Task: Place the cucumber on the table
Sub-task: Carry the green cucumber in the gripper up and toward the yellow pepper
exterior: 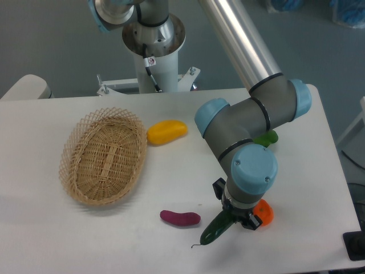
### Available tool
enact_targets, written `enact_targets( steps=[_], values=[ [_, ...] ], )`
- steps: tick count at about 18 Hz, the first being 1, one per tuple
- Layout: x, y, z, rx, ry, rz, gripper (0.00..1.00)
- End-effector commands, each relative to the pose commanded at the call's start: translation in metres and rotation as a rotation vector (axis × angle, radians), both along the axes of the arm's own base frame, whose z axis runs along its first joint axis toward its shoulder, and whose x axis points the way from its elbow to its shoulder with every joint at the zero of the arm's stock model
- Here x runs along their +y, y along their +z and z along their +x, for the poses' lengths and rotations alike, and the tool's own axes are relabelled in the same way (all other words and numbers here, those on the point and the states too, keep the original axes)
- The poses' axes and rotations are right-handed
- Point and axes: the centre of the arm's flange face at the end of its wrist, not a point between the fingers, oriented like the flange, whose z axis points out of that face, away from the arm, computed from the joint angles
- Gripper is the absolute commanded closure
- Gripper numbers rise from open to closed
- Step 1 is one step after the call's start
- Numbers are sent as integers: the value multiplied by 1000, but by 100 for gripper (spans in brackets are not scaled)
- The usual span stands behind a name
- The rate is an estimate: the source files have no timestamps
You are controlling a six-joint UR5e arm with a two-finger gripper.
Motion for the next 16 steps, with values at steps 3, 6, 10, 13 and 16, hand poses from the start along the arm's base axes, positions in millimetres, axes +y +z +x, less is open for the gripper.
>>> enact_targets(
  steps=[3, 6, 10, 13, 16],
  values=[
    [-3, 1, 4, -5, 0, -6, 77],
    [-6, 2, 6, -8, 0, -12, 75],
    [-28, -6, 19, -29, 13, -47, 77],
    [-52, -7, 30, -51, 33, -64, 78],
    [-64, -17, 50, -71, 43, -79, 78]
  ],
)
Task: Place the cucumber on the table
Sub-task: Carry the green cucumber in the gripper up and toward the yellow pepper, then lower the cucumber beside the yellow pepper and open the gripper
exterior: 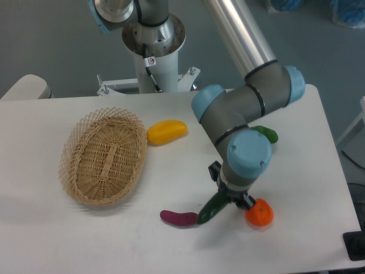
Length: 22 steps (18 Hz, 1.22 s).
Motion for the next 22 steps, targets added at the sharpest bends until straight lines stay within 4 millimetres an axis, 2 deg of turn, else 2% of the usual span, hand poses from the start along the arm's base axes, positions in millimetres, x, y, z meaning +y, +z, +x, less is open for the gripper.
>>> enact_targets(
  steps=[3, 7, 10, 14, 16, 17, 21, 22],
  values=[
    [-11, -9, 16, -2, 14, -4, 78],
    [-19, -36, 25, 35, 81, 15, 77],
    [-29, -51, 40, 32, 123, 8, 76],
    [-41, -59, 58, 27, 149, -1, 70],
    [-45, -59, 65, 27, 145, -1, 59],
    [-48, -60, 68, 24, 146, -3, 50],
    [-48, -58, 77, 28, 155, -2, 0],
    [-47, -56, 77, 30, 158, -1, 0]
  ],
)
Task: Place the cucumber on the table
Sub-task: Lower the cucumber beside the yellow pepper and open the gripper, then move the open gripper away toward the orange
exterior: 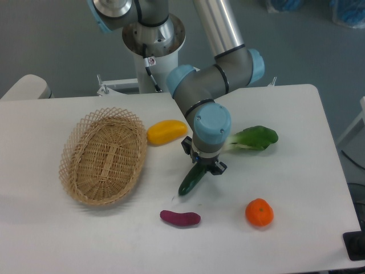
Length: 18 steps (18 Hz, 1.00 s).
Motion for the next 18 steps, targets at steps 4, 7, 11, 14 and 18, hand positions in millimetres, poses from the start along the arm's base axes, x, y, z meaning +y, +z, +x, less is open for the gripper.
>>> enact_targets(
  steps=[4, 7, 11, 14, 18],
  values=[
    [10, 27, -24, 49, 0, 43, 0],
    [26, 46, -50, 79, 3, 74, 0],
    [49, 60, -83, 51, 5, 51, 0],
    [63, 67, -102, 59, 1, 57, 0],
    [78, 68, -121, 78, -24, 77, 0]
  ],
)
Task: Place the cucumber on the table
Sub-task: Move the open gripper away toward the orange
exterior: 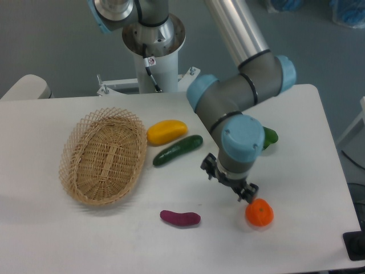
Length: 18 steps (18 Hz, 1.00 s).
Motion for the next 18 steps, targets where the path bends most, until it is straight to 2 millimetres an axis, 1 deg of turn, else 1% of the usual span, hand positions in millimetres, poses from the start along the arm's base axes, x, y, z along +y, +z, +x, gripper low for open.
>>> enact_targets(
  steps=[3, 7, 10, 13, 15, 18],
  values=[
    [6, 1, -9, 9, -67, 6, 0],
    [16, 2, -22, 14, -83, 9, 0],
    [20, 2, -28, -10, -130, 1, 0],
    [23, -4, -31, -11, -170, -2, 0],
    [27, -12, -33, -11, -206, -8, 0],
    [29, -15, -35, -12, -229, -8, 0]
  ],
)
